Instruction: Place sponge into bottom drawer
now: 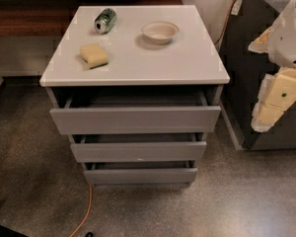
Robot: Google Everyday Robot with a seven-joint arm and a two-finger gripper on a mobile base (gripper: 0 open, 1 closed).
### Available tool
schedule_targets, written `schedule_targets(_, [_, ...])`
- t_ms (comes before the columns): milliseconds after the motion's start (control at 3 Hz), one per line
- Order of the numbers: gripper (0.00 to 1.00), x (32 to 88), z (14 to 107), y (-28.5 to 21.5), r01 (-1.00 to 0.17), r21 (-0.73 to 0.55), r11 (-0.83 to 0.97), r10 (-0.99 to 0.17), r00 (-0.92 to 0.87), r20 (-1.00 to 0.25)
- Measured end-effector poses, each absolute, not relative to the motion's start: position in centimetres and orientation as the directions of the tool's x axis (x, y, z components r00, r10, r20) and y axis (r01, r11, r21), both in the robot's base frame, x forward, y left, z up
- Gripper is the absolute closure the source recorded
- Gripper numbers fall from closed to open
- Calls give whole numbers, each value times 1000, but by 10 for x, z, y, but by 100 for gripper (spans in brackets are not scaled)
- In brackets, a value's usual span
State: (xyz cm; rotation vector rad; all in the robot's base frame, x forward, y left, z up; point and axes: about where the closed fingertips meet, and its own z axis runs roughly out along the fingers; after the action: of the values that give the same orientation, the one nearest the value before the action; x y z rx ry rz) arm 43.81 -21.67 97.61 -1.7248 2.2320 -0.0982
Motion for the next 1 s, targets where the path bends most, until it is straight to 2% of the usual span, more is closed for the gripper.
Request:
schedule_targets(333, [0, 463, 891, -165, -935, -179, 307, -894, -218, -392])
schedule_targets(667, [0, 454, 819, -121, -927, -74, 368, -832, -293, -471])
schedule_targets(1000, [0, 445, 764, -102, -926, -40, 374, -819, -310, -482])
